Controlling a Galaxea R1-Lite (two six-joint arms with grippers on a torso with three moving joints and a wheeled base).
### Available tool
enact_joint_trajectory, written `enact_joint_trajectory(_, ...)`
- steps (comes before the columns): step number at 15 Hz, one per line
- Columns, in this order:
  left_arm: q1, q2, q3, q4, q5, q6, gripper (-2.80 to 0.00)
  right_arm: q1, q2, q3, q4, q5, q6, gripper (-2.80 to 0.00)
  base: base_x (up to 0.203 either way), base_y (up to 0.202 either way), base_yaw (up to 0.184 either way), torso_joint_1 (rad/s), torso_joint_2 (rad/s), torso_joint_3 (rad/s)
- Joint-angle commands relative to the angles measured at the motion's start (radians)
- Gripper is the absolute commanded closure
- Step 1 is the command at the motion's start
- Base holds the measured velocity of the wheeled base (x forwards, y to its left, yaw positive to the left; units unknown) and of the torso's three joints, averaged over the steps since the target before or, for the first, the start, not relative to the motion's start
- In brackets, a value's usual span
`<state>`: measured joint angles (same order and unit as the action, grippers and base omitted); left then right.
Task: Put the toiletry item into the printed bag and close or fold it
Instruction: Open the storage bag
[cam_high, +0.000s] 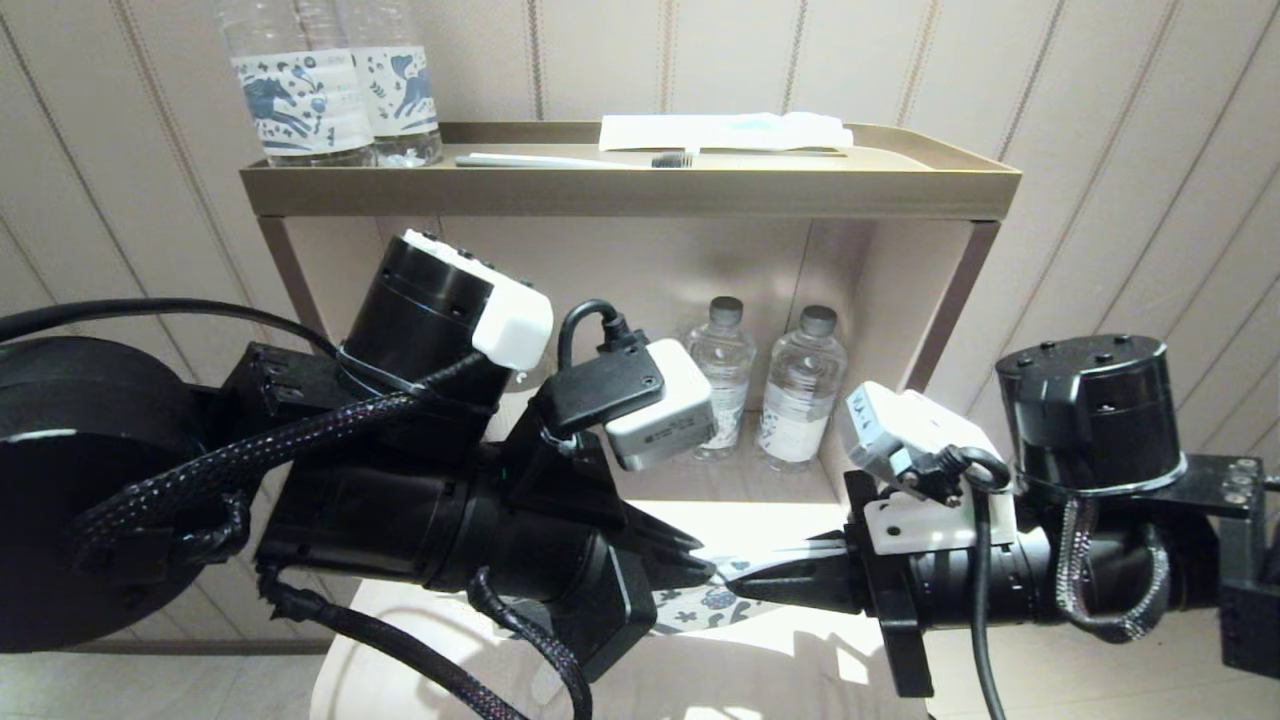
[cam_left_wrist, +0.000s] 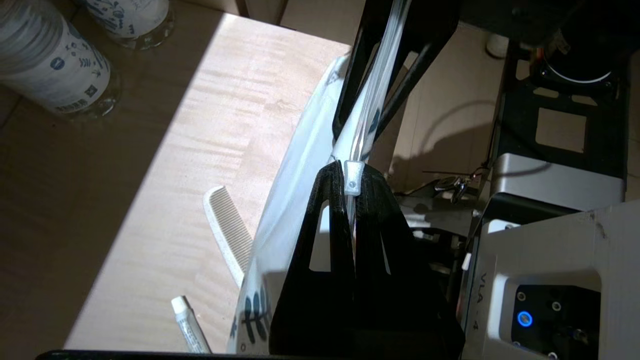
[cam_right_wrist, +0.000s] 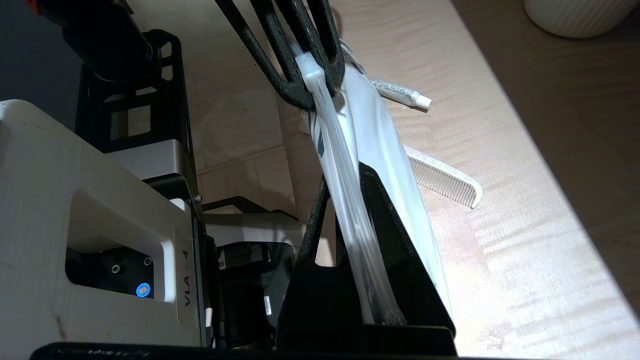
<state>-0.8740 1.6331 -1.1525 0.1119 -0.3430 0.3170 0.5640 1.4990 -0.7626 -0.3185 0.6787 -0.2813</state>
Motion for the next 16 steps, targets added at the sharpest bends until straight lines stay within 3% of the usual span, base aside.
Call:
enact_joint_trajectory(1,0.017,-0.019,0.017,0.004,-0.001,0.003,0.00,-0.014,-0.018,0.012,-0.004,0.004,-0.005,0.00,0.000,0.000,0.000,0.000,0.00,0.000)
enact_joint_trajectory(10,0.173,-0.144,0.143,0.003,-0.010,0.028,0.00,-0.047,-0.110,0.070,0.002,0.007,-0.010,0.00,0.000,0.000,0.000,0.000,0.00,0.000)
enact_joint_trajectory(16,0.206,-0.182,0.236,0.002,-0.010,0.030,0.00,-0.063,-0.143,0.083,0.003,0.015,-0.009,0.00,0.000,0.000,0.000,0.000,0.00,0.000)
